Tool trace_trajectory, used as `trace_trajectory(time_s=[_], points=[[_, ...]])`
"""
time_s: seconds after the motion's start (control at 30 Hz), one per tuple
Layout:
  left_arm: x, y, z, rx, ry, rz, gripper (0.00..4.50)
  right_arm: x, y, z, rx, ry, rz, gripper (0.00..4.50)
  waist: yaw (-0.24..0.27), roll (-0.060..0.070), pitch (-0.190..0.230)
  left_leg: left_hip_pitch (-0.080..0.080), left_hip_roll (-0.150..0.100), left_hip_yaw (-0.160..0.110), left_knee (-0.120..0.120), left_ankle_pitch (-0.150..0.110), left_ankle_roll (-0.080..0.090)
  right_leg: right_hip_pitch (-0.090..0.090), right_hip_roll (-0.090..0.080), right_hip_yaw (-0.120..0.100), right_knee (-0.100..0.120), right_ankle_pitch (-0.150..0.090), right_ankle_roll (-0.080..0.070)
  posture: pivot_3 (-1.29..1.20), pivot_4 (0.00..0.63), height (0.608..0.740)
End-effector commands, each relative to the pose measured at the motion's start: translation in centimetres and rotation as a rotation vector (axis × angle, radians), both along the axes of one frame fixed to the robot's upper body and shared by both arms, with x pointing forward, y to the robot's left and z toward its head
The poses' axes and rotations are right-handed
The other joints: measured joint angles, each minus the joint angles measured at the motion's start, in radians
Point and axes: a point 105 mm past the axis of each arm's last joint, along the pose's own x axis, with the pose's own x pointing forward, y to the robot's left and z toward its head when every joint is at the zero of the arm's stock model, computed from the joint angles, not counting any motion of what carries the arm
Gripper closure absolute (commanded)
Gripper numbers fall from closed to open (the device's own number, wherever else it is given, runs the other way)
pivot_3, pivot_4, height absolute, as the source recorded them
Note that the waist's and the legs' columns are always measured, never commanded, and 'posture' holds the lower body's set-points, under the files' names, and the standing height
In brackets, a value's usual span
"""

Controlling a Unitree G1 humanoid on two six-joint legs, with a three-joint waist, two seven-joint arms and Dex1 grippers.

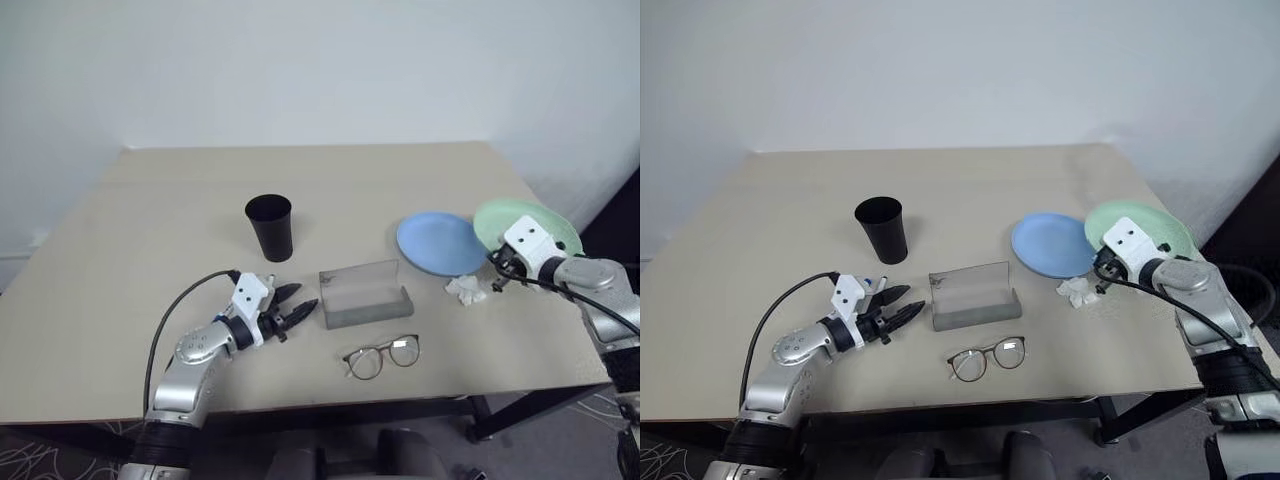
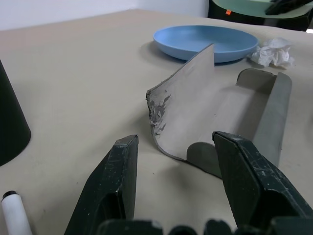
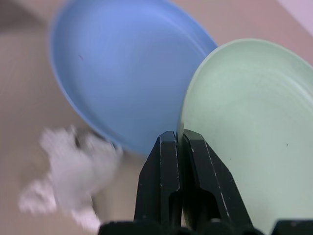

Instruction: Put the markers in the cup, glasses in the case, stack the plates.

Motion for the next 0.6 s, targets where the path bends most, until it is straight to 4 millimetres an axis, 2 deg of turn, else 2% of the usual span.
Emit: trace_trajectory(time_s=[0.03, 0.17, 0.3, 0.47, 0.6], points=[[0.6, -0.5, 1.4, -0.005, -0.062, -0.016, 1.98, 1.5, 1.6, 1.3, -0.002, -0.049, 0.108, 4.49, 0.001, 0.000, 0.000, 0.000, 0.000, 0.000, 0.000, 0.000, 0.000, 0.000, 0.000, 0.000, 0.000, 0.000, 0.000, 0.00, 0.000, 0.740], [0.8, -0.6, 1.5, -0.007, -0.069, -0.015, 1.98, 3.2, 3.4, 1.4, 0.058, -0.035, 0.170, 4.49, 0.001, 0.002, 0.000, -0.001, -0.001, -0.001, 0.000, 0.000, 0.000, 0.001, 0.000, -0.001, 0.000, 0.000, -0.001, 0.00, 0.000, 0.740], [0.8, -0.6, 1.6, -0.010, -0.075, -0.006, 1.98, 4.1, 4.5, 0.9, 0.059, -0.014, 0.215, 4.49, 0.002, 0.003, -0.001, -0.001, -0.002, -0.002, 0.000, 0.000, 0.000, 0.001, 0.000, -0.001, 0.000, 0.000, 0.000, 0.00, 0.000, 0.740], [0.5, -0.4, 1.5, -0.012, -0.079, 0.012, 1.98, 4.5, 5.4, -0.2, 0.045, 0.029, 0.255, 4.49, 0.001, 0.004, -0.001, -0.001, -0.003, -0.003, 0.000, 0.000, 0.000, 0.002, -0.001, -0.002, 0.001, 0.000, 0.000, 0.00, 0.000, 0.740], [0.4, -0.3, 1.6, -0.013, -0.081, 0.021, 1.98, 4.0, 5.8, -1.1, 0.028, 0.065, 0.298, 4.49, 0.001, 0.006, -0.001, -0.001, -0.004, -0.003, 0.000, 0.000, 0.000, 0.002, -0.001, -0.002, 0.001, 0.000, 0.000, 0.00, 0.000, 0.740]])
